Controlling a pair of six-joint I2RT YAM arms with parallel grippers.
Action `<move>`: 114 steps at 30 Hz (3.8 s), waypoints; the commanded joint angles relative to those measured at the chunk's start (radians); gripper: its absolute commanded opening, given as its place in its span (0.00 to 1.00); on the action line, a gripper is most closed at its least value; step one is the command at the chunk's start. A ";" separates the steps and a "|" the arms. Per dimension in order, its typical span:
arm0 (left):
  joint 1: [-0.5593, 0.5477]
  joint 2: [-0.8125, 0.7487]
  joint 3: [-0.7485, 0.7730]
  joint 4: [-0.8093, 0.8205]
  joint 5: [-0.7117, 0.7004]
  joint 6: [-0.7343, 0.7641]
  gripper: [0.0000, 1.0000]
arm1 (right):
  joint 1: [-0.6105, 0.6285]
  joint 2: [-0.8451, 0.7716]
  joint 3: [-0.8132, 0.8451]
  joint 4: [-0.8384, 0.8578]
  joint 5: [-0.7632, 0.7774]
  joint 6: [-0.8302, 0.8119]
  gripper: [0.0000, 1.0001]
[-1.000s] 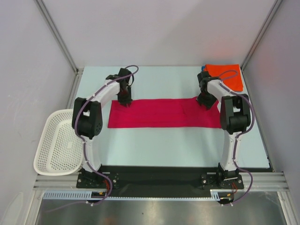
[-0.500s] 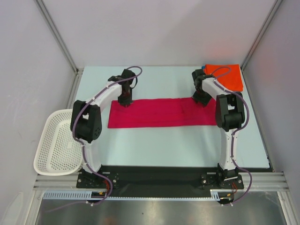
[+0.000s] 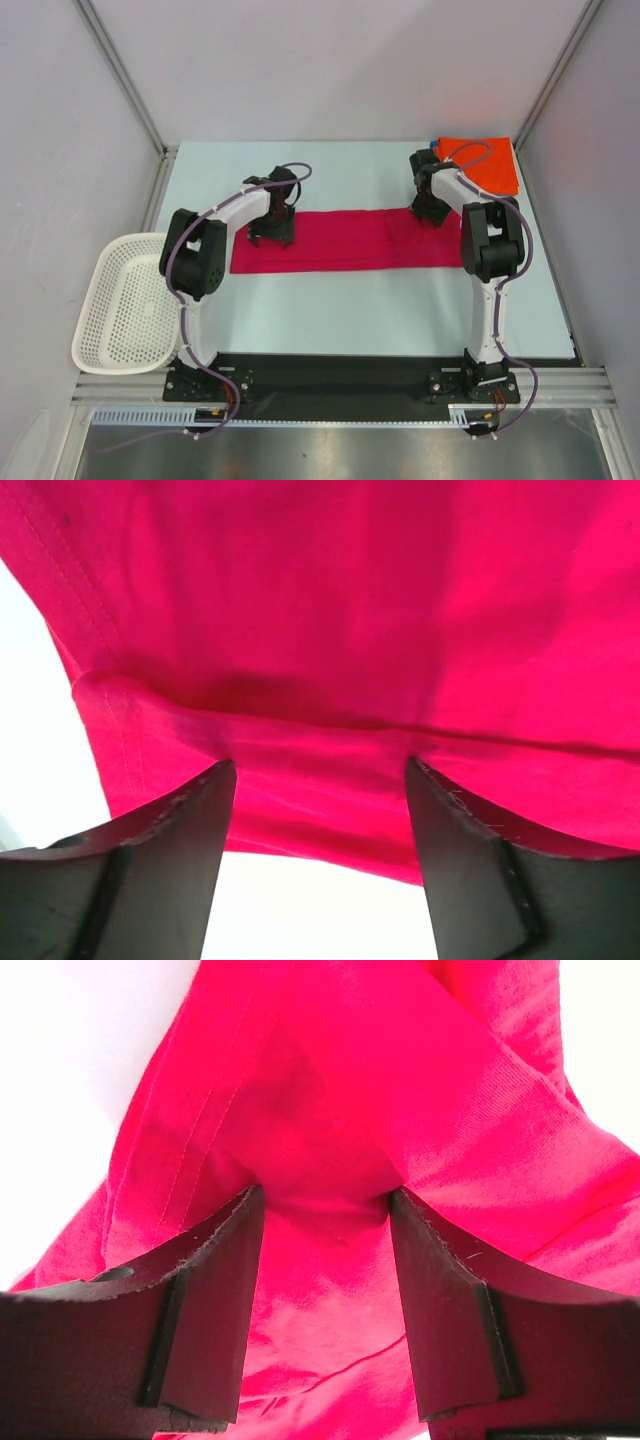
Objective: Fold and stack the t-shirts
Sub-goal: Fold the tshirt
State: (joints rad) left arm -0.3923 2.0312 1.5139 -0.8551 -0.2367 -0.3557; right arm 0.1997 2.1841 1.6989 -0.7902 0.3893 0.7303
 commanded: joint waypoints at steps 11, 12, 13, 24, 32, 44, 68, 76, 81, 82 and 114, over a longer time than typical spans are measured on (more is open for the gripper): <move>0.076 0.032 -0.053 0.068 0.066 0.015 0.86 | 0.017 0.069 0.005 0.017 -0.058 -0.068 0.59; 0.087 0.031 -0.073 0.079 0.073 0.008 0.86 | 0.020 0.078 0.017 0.014 -0.061 -0.071 0.59; 0.096 0.027 -0.104 0.077 0.079 0.008 0.86 | 0.023 0.088 0.033 0.013 -0.067 -0.078 0.58; 0.132 0.014 -0.191 0.022 0.262 0.009 0.84 | 0.115 0.256 0.321 -0.032 -0.092 -0.172 0.59; 0.054 -0.094 -0.392 0.044 0.448 -0.023 0.84 | 0.199 0.408 0.580 -0.050 -0.170 -0.268 0.59; -0.273 -0.134 -0.436 0.106 0.723 -0.169 0.83 | 0.253 0.480 0.742 -0.023 -0.340 -0.281 0.59; -0.307 -0.162 0.178 0.166 0.599 0.043 0.79 | -0.106 -0.228 0.422 -0.319 -0.475 -0.336 0.70; -0.286 0.270 0.742 0.185 0.579 -0.006 0.38 | -0.178 -0.733 -0.250 -0.227 -0.578 -0.318 0.61; -0.261 0.412 0.824 0.315 0.597 -0.042 0.03 | -0.095 -0.872 -0.435 -0.187 -0.554 -0.310 0.61; -0.261 0.431 0.819 0.329 0.579 -0.032 0.00 | -0.094 -0.897 -0.442 -0.196 -0.529 -0.310 0.61; 0.018 0.797 0.997 0.591 0.804 -0.339 0.00 | 0.375 -0.719 -0.420 -0.011 -0.391 -0.117 0.61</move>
State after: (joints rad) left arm -0.4347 2.7983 2.4638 -0.2779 0.5346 -0.6418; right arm 0.5461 1.4258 1.1950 -0.8478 -0.0223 0.5877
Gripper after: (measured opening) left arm 0.006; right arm 0.611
